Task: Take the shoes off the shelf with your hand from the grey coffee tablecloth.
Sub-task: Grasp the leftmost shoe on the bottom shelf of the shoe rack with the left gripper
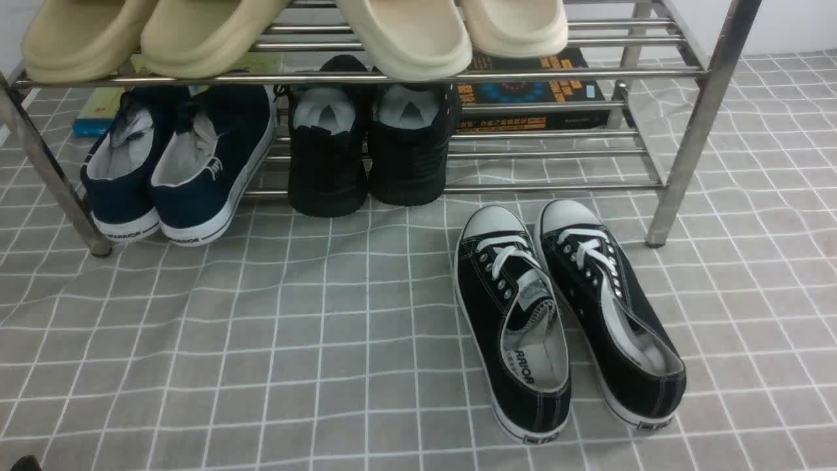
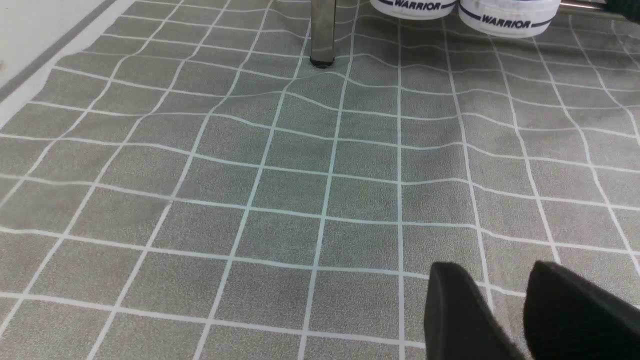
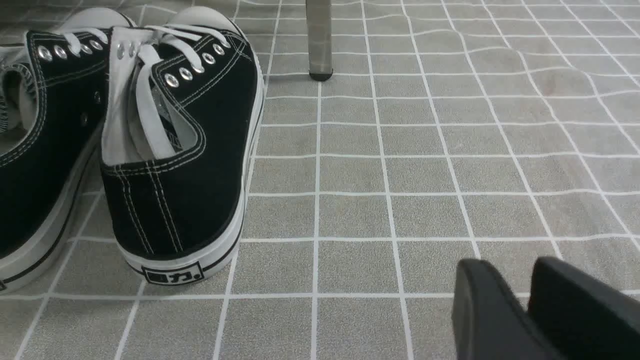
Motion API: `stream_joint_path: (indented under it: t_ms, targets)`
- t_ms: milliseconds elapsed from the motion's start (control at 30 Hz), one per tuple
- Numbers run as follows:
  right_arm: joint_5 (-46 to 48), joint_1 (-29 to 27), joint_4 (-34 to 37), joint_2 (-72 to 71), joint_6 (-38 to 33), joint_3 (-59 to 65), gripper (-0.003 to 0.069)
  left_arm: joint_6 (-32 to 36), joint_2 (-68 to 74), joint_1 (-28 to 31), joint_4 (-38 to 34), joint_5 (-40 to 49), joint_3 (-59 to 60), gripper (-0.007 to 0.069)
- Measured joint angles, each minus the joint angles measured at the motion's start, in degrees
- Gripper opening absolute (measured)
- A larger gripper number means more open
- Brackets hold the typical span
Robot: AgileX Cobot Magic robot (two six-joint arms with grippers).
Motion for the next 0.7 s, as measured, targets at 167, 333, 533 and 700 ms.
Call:
stream_joint_path:
  t_ms: [167, 333, 533, 700]
  targets:
    - [0.0, 0.0, 0.0, 0.0, 0.0, 0.0, 0.0172, 0.0, 0.0, 0.0, 0.0, 0.0, 0.0, 0.0240]
    - [0.0, 0.0, 0.0, 0.0, 0.0, 0.0, 0.0181, 0.0, 0.0, 0.0, 0.0, 0.0, 0.0, 0.0240]
    - [0.0, 0.0, 0.0, 0.0, 0.0, 0.0, 0.0190, 0.1, 0.0, 0.0, 0.4, 0.0, 0.0, 0.0240]
    - [0.0, 0.0, 0.0, 0.0, 0.0, 0.0, 0.0193, -7.6, 0.0, 0.0, -4.1, -0.9, 0.1, 0.0240]
